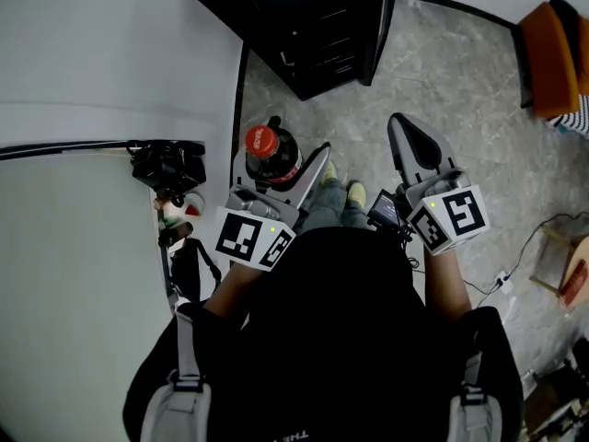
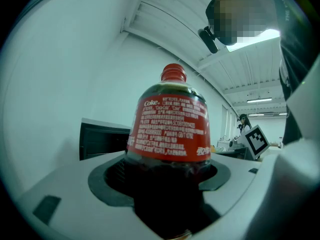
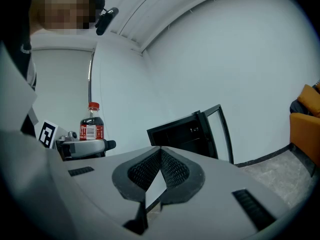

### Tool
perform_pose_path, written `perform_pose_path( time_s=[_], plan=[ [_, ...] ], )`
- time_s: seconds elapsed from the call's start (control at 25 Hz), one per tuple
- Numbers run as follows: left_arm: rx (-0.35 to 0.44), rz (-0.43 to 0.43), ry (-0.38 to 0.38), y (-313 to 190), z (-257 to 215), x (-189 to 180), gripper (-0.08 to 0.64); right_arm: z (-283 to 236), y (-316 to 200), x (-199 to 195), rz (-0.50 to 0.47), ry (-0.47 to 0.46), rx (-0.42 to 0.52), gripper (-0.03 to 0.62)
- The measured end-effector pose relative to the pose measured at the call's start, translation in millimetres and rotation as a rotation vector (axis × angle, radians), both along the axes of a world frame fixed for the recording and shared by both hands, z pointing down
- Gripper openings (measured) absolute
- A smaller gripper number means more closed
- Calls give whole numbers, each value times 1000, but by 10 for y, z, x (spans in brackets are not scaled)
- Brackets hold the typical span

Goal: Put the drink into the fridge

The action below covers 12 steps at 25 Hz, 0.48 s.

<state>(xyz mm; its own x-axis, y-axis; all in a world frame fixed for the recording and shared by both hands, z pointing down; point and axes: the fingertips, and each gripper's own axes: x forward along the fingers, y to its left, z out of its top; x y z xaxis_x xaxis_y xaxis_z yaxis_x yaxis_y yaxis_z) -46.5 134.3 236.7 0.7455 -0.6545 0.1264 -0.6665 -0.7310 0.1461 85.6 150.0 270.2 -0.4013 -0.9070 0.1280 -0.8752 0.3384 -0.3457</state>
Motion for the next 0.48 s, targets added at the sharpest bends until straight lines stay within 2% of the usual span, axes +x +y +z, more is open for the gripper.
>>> perform_pose_path(
  time_s=[0.48],
  plan=[
    [26,-12,31,-385,-64,-294,347,-75,-402,-338,-20,36,1,9]
  ],
)
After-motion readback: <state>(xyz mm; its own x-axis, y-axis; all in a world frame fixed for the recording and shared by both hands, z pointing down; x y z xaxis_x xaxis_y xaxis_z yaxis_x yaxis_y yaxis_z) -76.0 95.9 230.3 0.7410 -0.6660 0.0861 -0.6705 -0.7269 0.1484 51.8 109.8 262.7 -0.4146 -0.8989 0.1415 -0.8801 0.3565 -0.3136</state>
